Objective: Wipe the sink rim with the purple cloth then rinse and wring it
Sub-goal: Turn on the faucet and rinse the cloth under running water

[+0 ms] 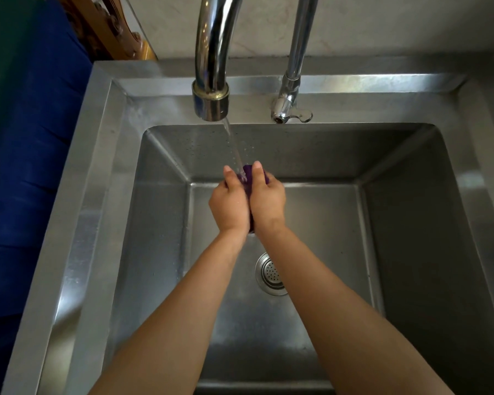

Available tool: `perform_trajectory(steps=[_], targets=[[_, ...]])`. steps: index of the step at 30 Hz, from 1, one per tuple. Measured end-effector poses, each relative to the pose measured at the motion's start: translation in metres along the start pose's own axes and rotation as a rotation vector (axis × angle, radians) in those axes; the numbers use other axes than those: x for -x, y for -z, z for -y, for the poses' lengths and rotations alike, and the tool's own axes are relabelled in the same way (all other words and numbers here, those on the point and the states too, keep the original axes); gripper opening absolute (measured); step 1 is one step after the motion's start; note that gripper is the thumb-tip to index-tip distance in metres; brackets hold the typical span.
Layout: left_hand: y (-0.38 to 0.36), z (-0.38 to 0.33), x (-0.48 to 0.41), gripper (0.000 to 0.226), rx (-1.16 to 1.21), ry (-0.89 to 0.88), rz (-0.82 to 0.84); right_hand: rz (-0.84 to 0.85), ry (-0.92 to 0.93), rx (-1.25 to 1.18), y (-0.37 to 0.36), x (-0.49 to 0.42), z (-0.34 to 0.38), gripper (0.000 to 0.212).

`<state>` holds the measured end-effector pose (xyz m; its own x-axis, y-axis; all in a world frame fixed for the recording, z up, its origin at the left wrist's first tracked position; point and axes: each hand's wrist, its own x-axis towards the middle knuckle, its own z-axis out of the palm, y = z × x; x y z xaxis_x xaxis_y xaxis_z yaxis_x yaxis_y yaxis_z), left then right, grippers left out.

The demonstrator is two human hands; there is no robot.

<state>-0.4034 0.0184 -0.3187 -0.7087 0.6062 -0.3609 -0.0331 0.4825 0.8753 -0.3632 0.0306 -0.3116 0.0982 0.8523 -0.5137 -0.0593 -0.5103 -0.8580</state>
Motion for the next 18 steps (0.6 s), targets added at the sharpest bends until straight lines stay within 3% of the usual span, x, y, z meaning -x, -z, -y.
perform_trajectory(steps=[5,13,18], targets=[[0.004,0.001,-0.001,0.05,-0.052,-0.055,0.033,0.059,-0.082,-0.025,0.002,-0.001,0.002,0.036],[0.012,-0.021,-0.012,0.054,-0.1,-0.01,0.137,0.182,0.523,0.707,0.014,-0.001,0.013,0.036],[0.007,-0.022,-0.008,0.054,-0.146,-0.066,0.113,0.103,0.52,0.683,0.012,-0.002,0.016,0.041]])
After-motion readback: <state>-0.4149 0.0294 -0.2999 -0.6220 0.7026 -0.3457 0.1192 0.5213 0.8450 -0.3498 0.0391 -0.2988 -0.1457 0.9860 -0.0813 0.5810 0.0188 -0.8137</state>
